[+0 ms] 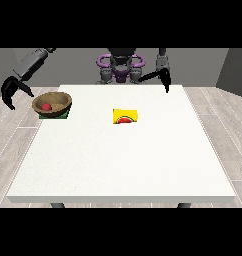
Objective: Pick the cup and pour the ball into the bowl, then pick the bowl and place it on the pad
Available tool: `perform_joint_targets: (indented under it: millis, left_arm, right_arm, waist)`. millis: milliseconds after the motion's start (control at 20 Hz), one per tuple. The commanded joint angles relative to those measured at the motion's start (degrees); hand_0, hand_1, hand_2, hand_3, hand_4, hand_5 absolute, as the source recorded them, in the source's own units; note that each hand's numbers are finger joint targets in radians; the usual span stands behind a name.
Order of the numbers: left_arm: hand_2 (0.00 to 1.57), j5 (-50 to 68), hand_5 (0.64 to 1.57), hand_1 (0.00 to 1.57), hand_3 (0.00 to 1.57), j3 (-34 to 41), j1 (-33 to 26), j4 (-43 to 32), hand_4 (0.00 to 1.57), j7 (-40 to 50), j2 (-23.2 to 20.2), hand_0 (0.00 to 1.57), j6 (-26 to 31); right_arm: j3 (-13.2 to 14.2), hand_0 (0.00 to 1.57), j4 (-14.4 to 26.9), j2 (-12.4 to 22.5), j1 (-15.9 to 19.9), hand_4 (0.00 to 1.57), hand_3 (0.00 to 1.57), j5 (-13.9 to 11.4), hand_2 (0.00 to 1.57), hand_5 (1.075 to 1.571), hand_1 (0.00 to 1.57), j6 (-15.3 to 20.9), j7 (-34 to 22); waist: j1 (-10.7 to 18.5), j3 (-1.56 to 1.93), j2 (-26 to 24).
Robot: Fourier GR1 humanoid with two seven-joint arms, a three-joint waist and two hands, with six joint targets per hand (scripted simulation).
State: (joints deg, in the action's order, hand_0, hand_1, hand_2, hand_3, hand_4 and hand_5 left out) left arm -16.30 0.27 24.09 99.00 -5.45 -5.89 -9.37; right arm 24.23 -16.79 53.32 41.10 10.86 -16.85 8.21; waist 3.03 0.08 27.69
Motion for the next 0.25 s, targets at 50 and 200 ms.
perform_joint_targets:
  millis: [50, 200]
  left_arm:
    - [0.0, 0.5, 1.569, 0.0, 0.0, -1.1, -2.5, 1.5, 0.0, 1.1, 1.0, 0.0, 0.5]
    - [0.0, -0.6, 1.569, 0.0, 0.0, 0.6, -1.3, -4.8, 0.0, -0.2, 1.5, 0.0, -1.6]
  right_arm:
    - [0.6, 0.0, 0.4, 4.5, 1.0, 0.0, 0.21, 0.6, 0.26, 1.504, 0.0, -4.6, -3.1]
    - [1.9, 0.0, -1.6, 6.6, 3.5, 0.0, 0.29, 3.0, 0.19, 1.503, 0.0, -10.1, -6.0]
  waist:
    - [-0.8, 0.0, -2.1]
    - [-3.2, -0.07, -5.8]
